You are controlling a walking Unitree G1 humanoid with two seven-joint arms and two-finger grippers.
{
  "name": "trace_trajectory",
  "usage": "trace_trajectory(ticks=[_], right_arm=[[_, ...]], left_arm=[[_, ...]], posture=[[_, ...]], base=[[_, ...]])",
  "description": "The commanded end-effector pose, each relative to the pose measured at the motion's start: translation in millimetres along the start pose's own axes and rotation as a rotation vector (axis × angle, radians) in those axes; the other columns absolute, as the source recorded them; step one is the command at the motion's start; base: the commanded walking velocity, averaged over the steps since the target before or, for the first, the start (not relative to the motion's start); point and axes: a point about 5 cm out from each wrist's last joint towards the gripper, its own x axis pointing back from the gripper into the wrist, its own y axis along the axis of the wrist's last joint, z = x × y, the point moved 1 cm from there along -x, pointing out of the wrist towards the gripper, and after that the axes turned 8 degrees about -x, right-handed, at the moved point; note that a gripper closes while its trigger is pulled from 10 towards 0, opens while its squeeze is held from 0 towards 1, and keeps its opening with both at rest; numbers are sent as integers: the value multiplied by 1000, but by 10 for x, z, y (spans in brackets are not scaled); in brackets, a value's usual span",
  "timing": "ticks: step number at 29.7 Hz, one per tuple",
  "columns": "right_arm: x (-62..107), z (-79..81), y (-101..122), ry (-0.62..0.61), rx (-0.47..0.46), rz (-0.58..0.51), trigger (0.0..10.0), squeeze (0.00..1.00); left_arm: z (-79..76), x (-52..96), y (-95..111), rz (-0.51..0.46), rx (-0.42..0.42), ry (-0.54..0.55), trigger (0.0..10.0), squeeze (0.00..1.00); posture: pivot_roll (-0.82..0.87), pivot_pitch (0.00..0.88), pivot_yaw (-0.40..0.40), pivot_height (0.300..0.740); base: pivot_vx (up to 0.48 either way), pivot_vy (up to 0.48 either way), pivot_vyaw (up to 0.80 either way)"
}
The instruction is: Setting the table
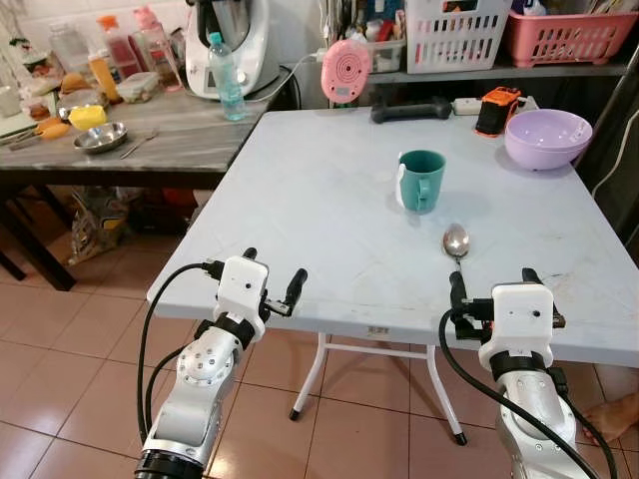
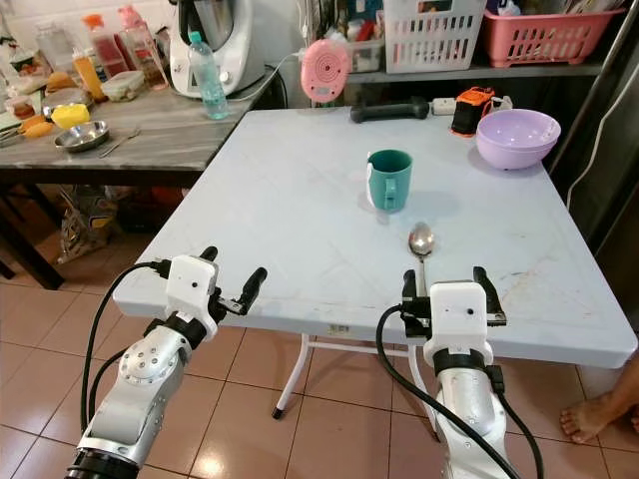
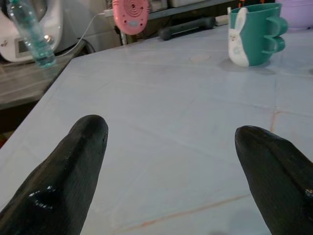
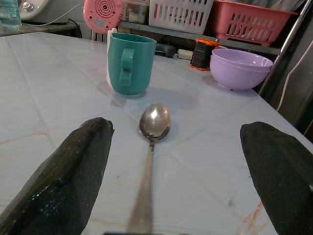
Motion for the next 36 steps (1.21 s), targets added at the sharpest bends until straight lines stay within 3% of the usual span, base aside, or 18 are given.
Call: trace_trajectory(ticks=[1, 9, 12, 23, 25, 34, 36], right_arm=[[-16, 29, 35, -4, -20, -6, 10000, 0], [-48, -59, -49, -92, -68, 56, 10000, 0], [-91, -121, -76, -134, -55, 80, 10000, 0], [-262, -259, -99, -181, -71, 127, 10000, 0], [-368, -258, -116, -164, -77, 156, 10000, 0], [-664, -183, -165, -97, -107, 236, 10000, 0], [-664, -183, -165, -97, -107, 236, 10000, 0]], left_arm=[[69, 23, 23, -7, -6, 1, 10000, 0], [27, 13, 32, -10, 27, -51, 10000, 0], [-110, -4, 61, -17, 108, -210, 10000, 0], [-372, 22, 104, -22, 117, -444, 10000, 0], [-451, 27, 141, -27, 127, -520, 10000, 0], [-439, -45, 297, -65, 129, -570, 10000, 0], [-439, -45, 297, -65, 129, -570, 10000, 0]], posture=[[-132, 0, 110, 740], [-127, 8, 116, 740], [-124, 28, 116, 740], [-148, 41, 109, 740], [-150, 43, 100, 740], [-137, 43, 90, 740], [-137, 43, 90, 740]], base=[[0, 0, 0], [0, 0, 0], [0, 0, 0], [0, 0, 0], [0, 0, 0], [0, 0, 0], [0, 0, 0]])
